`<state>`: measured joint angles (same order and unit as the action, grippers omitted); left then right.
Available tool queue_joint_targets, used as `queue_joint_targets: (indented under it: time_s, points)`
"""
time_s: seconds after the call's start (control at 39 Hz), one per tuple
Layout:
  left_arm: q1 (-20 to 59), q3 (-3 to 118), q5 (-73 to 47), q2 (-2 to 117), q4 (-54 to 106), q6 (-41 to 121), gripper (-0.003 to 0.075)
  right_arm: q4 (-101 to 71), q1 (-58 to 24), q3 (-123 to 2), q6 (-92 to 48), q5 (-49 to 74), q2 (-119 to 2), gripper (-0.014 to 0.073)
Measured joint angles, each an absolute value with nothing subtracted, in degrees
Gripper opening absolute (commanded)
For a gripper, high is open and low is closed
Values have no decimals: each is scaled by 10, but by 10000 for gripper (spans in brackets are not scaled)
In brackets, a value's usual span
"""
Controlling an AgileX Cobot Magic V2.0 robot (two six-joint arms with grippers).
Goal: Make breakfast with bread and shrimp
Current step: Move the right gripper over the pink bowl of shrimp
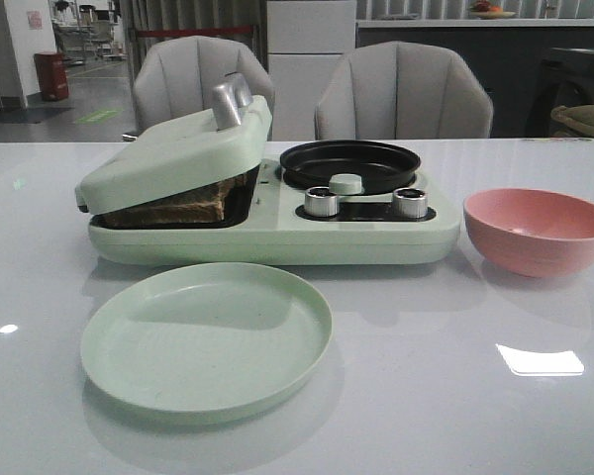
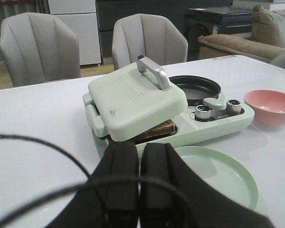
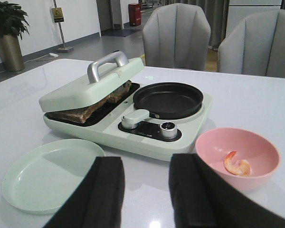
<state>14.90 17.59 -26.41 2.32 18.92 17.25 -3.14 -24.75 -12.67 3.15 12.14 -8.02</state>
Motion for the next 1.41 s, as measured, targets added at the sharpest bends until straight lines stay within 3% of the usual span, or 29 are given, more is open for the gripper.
queue_joint_targets:
  time_s: [0.18,0.64,0.98,1.41]
  points:
    - [149,176,-264,23,189,173,111,-33,-247,-171,32,152,-116,359]
    - [149,176,-277,23,190,172,111,-9,-238,-343,32,258,-367,359]
    - [149,176,-277,23,190,172,111,-28,-105,-446,32,288,-480,359]
    - [149,176,-278,23,190,172,111,-189,82,-608,-16,359,-747,359]
